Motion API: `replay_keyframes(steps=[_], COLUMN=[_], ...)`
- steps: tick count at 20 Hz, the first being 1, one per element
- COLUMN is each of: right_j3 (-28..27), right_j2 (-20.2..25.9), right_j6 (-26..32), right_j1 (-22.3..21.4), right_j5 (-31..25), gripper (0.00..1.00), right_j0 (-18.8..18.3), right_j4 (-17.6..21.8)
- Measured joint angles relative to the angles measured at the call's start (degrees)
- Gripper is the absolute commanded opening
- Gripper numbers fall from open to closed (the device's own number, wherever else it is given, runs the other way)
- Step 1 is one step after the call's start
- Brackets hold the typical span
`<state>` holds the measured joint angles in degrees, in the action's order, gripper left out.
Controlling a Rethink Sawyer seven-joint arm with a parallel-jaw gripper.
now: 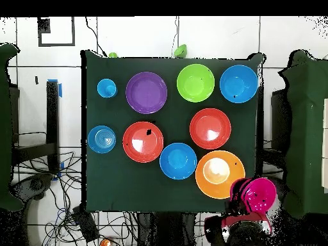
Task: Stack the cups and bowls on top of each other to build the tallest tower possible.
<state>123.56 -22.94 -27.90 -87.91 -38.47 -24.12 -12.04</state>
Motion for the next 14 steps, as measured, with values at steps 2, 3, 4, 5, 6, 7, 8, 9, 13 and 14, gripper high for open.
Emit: replay_keyframes(steps=[2, 3, 4, 5, 6, 7, 8, 9, 13, 14], right_j3=[0.44, 1.0, 1.26, 1.94, 2.26, 2.78, 3.42, 3.74, 6.39, 7.07], right_j2=[0.56, 1.29, 1.64, 2.49, 2.86, 3.46, 4.26, 4.67, 8.0, 8.83], right_j6=[0.41, 0.79, 0.92, 1.18, 1.29, 1.48, 1.69, 1.79, 1.92, 1.92], right_j1=[0.23, 0.48, 0.57, 0.8, 0.89, 1.07, 1.33, 1.47, 2.26, 2.44], right_j5=[0.61, 1.4, 1.74, 2.46, 2.77, 3.31, 3.86, 4.12, 6.84, 7.64], gripper=[0.0, 0.0, 0.0, 0.0, 0.0, 0.0, 0.0, 0.0, 0.0, 0.0], right_j0=[-0.49, -1.04, -1.29, -1.89, -2.18, -2.64, -3.22, -3.53, -5.43, -5.86], right_j4=[-0.57, -1.28, -1.57, -2.29, -2.65, -3.36, -4.18, -4.62, -7.97, -8.77])
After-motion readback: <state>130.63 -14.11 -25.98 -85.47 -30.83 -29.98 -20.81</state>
